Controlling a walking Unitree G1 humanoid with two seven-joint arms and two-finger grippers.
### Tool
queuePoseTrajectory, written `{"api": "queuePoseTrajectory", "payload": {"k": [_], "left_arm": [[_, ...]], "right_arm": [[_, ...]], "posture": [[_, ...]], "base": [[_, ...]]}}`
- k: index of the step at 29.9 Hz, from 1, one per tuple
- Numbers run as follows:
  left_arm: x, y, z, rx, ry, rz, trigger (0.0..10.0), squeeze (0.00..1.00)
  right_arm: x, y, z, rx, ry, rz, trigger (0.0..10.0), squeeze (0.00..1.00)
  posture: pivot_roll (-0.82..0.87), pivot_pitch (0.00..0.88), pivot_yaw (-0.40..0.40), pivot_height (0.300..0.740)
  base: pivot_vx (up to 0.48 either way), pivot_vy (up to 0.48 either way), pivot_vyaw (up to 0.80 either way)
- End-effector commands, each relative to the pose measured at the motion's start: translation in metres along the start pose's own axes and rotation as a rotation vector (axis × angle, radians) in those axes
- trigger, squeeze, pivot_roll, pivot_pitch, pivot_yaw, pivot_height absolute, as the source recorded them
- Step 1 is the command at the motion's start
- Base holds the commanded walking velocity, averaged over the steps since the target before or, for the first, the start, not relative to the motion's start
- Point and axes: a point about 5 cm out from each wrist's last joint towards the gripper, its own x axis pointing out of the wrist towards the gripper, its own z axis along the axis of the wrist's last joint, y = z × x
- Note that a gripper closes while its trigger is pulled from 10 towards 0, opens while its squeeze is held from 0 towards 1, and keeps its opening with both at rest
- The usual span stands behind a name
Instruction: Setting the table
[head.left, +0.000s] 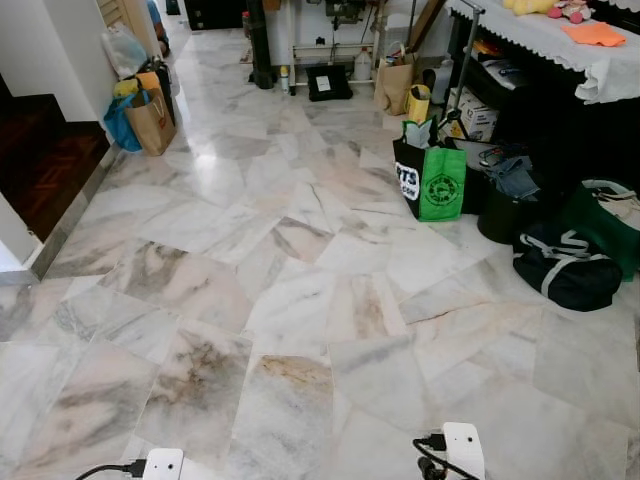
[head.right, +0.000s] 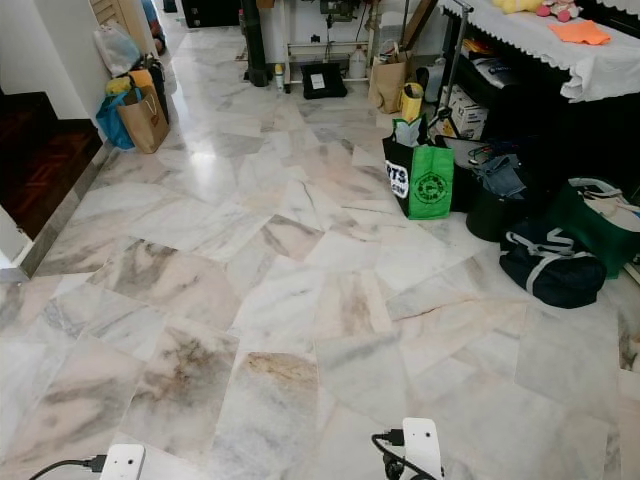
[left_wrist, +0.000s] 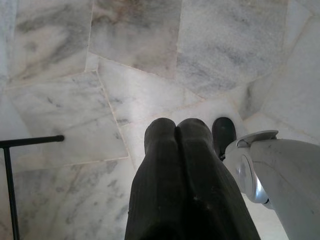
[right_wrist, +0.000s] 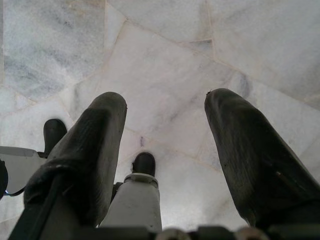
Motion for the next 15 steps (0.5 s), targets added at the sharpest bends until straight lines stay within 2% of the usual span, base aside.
{"api": "queuePoseTrajectory", "payload": {"k": [1, 15], "left_arm": [[0.0068, 0.0006, 0.0144, -0.167, 0.052, -0.038, 10.0, 0.00], [0.0063, -0.0003, 0.0123, -0.172, 0.056, -0.038, 10.0, 0.00]], "right_arm": [[0.0052, 0.0063, 0.0402, 0.096, -0.074, 0.091, 10.0, 0.00], [0.0052, 0.0097, 0.0389, 0.081, -0.072, 0.102, 10.0, 0.00]], "posture": [[0.08, 0.000, -0.071, 0.740], [0.08, 0.000, -0.081, 0.740]], "base": [[0.000, 0.000, 0.00], [0.000, 0.000, 0.00]]}}
